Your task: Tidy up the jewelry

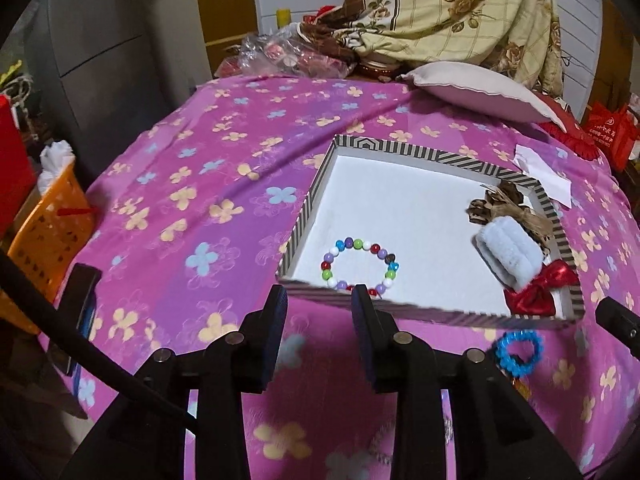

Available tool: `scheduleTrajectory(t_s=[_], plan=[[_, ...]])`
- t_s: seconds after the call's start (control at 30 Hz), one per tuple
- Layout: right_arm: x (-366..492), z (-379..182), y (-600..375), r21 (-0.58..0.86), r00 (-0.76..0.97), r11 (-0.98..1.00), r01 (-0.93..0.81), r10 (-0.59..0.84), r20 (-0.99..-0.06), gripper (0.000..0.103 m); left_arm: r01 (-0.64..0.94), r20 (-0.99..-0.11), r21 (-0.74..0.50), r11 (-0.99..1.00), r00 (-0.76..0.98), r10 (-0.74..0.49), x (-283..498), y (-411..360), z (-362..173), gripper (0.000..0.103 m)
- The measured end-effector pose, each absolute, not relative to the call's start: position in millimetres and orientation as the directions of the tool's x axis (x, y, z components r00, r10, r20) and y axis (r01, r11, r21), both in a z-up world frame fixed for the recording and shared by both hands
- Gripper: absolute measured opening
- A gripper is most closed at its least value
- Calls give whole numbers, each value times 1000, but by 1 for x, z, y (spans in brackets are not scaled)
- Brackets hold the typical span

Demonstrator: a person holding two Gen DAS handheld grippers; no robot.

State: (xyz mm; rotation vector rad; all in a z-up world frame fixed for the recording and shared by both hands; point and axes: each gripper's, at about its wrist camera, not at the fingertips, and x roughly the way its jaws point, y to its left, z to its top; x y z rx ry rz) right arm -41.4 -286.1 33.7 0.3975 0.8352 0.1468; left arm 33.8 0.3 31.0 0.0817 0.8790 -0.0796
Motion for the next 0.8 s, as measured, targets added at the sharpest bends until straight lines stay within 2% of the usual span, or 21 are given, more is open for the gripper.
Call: scheduleTrajectory(t_s=[0.8], plan=[[-97, 50, -239, 339, 673, 939, -51, 283, -683, 72, 93, -738, 26, 995, 673, -44, -32, 4, 37, 29]])
